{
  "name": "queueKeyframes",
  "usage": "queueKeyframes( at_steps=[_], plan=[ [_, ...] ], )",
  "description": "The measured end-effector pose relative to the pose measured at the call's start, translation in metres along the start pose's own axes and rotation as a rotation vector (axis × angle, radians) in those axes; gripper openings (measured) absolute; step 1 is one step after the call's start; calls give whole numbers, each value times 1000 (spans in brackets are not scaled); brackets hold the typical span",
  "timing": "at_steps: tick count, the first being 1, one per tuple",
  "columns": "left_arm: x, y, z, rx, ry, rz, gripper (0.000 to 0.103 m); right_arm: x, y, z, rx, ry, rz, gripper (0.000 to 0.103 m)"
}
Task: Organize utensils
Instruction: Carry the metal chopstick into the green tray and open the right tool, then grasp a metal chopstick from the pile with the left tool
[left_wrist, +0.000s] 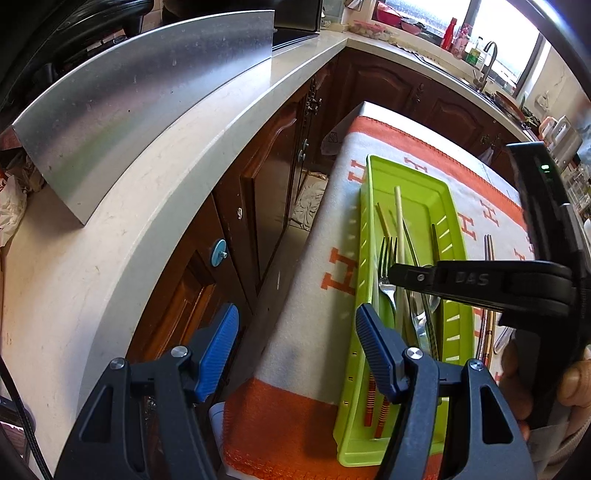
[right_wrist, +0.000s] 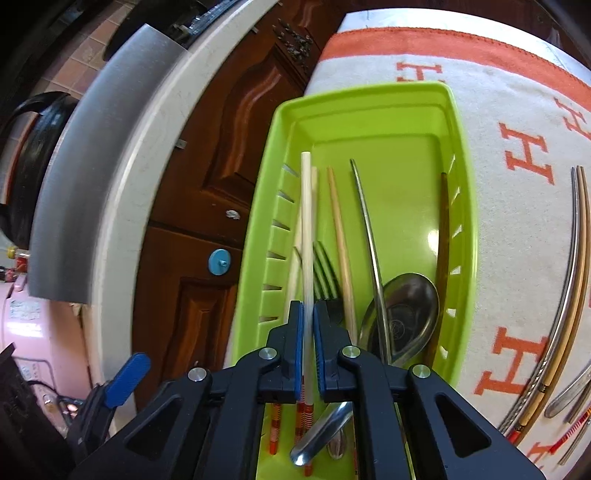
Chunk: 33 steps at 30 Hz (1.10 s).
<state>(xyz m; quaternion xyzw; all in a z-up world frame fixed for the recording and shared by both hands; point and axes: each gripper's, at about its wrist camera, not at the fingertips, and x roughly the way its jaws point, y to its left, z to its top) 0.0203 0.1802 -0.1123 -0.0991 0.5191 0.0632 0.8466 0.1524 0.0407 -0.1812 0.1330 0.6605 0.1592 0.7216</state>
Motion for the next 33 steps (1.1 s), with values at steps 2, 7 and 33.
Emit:
queueKeyframes(
  at_steps=[2,7,33],
  plan=[
    [0,-1,0,3,1,0,64,-7,-1,-1,2,-7,25,6],
    [1,-6,-1,15,5,1,64,-25,-5,-5,-5,-24,43,6],
    [-20,-60,-7,131,-7,-14,68,-91,-62,-42,-13,-43,-45,15]
  ],
)
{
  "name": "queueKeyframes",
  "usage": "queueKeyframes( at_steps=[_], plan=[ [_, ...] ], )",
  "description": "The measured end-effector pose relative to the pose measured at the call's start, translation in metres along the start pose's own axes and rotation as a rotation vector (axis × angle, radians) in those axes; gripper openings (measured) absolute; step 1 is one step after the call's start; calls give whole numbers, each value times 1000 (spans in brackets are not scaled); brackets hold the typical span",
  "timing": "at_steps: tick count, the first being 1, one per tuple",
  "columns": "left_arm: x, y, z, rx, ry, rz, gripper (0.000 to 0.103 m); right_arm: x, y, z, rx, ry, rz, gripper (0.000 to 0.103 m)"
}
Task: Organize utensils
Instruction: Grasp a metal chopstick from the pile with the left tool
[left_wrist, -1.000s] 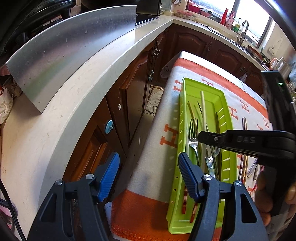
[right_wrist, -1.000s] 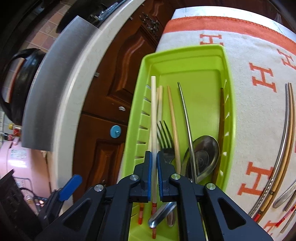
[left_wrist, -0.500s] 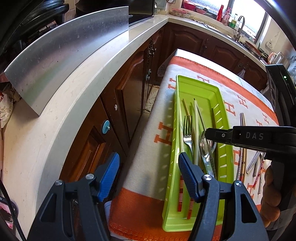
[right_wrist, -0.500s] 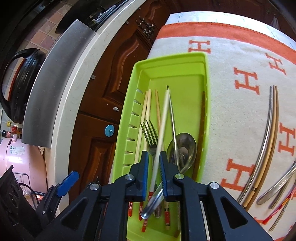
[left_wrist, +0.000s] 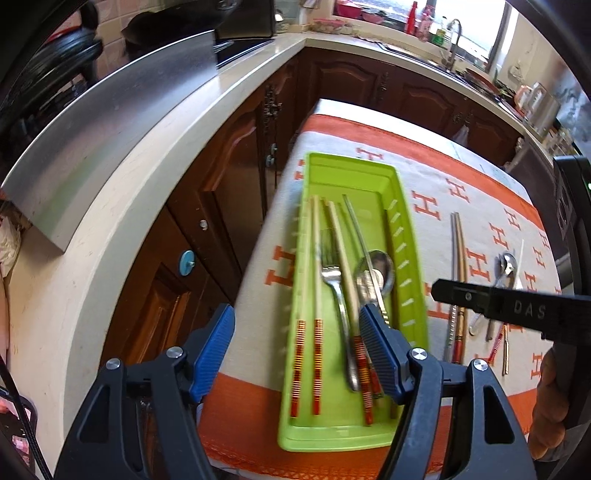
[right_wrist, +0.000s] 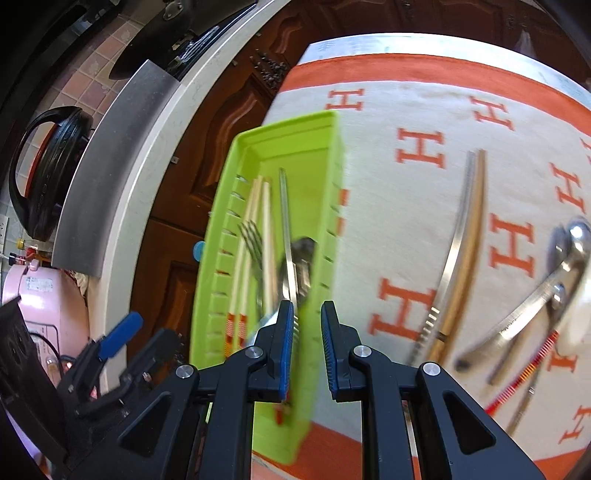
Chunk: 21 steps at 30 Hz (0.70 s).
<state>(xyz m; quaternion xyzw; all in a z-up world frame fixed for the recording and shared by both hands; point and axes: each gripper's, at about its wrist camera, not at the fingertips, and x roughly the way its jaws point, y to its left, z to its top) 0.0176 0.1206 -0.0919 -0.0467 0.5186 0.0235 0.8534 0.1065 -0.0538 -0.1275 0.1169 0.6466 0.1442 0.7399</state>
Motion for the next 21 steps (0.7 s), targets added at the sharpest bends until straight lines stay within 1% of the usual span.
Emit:
queueKeyframes(
  at_steps=[8,11,15,21],
  plan=[
    [-7,-41,1,71,2,-7,69,-38,-48,-33,26,-28,-12,15],
    [-8,-61,2,102,6,-14,70,-59,-76,-46,55,-47,-9,15],
    [-5,-89,3,151,11,-14,70,-80,-110,-55,97,-77,-11,15],
    [5,-134,13,249,17,-4,70,-100,-161,-68,174,-112,12,15]
  ],
)
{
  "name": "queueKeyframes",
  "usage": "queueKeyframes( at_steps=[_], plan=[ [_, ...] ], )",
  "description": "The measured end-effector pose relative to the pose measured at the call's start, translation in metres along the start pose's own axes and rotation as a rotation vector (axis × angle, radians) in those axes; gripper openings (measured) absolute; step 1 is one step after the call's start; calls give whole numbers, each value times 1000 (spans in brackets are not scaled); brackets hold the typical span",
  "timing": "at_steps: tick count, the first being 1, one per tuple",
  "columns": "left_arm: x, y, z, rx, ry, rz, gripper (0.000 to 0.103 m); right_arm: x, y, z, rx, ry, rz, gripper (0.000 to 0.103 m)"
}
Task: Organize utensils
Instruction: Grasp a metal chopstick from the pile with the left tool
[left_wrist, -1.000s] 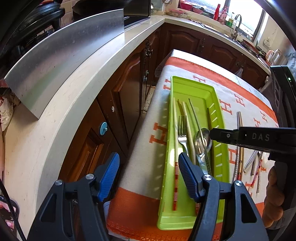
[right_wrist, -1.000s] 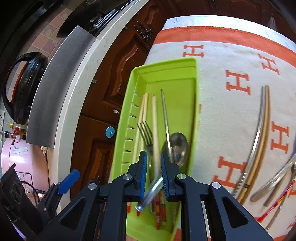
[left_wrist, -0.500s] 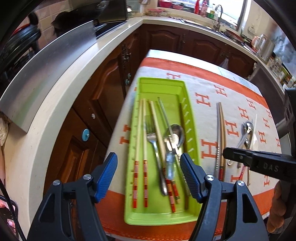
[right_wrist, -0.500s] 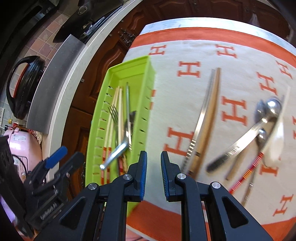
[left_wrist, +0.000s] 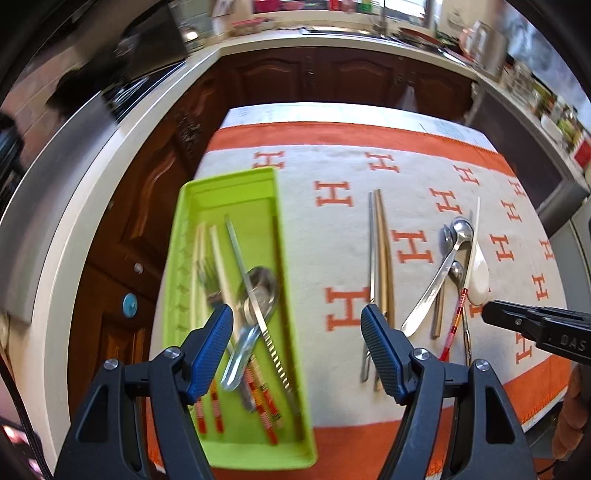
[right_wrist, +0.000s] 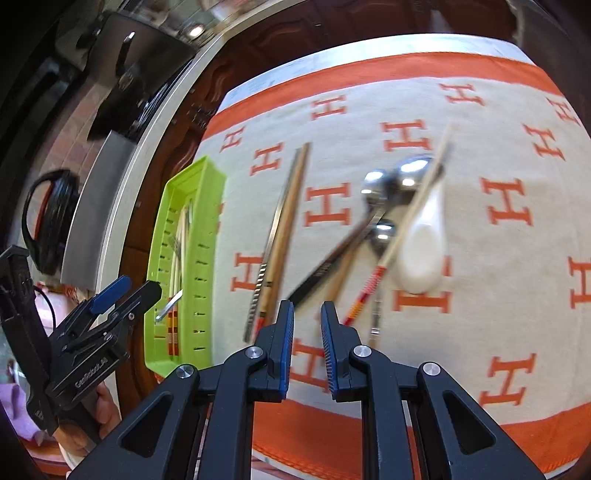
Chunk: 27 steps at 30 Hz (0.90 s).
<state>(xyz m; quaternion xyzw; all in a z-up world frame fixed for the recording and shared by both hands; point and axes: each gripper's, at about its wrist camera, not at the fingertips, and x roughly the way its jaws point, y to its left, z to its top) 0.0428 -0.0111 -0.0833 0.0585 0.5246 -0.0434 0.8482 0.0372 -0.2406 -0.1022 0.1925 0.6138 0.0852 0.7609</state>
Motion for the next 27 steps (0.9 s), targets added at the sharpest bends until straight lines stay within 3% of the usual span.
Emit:
queueKeyframes(
  at_steps=[6,10,12,27],
  plan=[
    [39,-39,22,121,72,6,70,-7,-40,0,69,-11,32,15],
    [67,-57,24,198,145,5,50,-4,-54,1,94,-11,40,15],
    [77,-61,23,211,174,0,46,-2,-57,1,98,-10,45,15],
    [110,-70,16,219,264,-11,45,16,-55,4,43,16,70,15]
  ],
)
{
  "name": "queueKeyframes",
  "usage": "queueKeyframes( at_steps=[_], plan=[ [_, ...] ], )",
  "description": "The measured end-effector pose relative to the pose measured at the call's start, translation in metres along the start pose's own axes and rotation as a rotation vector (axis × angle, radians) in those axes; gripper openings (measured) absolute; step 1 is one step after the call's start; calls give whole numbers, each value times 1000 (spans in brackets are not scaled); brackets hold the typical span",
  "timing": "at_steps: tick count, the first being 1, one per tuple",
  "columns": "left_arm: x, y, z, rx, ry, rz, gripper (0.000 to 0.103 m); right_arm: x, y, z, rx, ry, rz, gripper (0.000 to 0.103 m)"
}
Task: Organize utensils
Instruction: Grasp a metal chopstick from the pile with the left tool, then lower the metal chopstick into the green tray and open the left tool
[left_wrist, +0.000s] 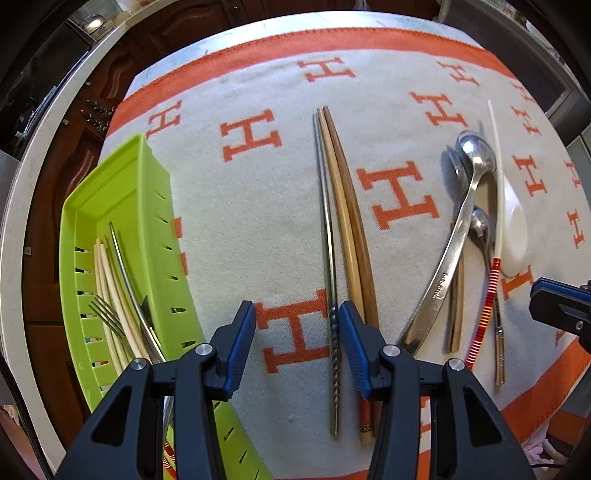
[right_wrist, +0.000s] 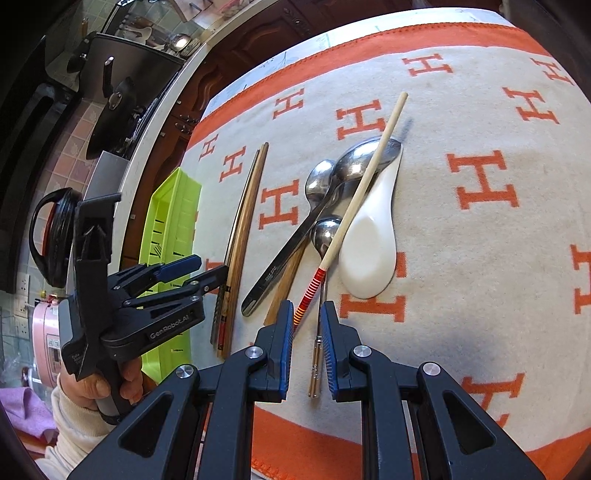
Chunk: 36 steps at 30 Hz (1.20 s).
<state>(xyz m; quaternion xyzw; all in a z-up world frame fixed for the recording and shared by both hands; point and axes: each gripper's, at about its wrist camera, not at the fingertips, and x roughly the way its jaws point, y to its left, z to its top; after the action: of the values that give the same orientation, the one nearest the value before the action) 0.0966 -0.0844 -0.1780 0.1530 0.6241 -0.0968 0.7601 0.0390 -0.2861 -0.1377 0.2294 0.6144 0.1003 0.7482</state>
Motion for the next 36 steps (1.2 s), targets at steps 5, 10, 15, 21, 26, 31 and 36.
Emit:
queueKeyframes(
  at_steps=[5,10,15,21,26,31,36],
  plan=[
    [4,4,9,-21,-1,-25,45,4,0,1,-12,7,3,15],
    [10,15,19,-66,5,-100,40,8,-3,1,2,14,15,15],
    [12,27,24,-116,15,-155,4,10,-5,2,11,17,21,15],
    [6,39,20,-176,-9,-173,3,8,-2,2,3,14,21,15],
    [-30,41,6,-188,-85,-163,3,8,3,2,-11,15,20,15],
    [-69,62,-11,-230,-162,-131,3,12,16,3,-32,24,23,15],
    [-104,101,-40,-282,-225,-55,3,17,34,4,-63,33,23,15]
  ],
)
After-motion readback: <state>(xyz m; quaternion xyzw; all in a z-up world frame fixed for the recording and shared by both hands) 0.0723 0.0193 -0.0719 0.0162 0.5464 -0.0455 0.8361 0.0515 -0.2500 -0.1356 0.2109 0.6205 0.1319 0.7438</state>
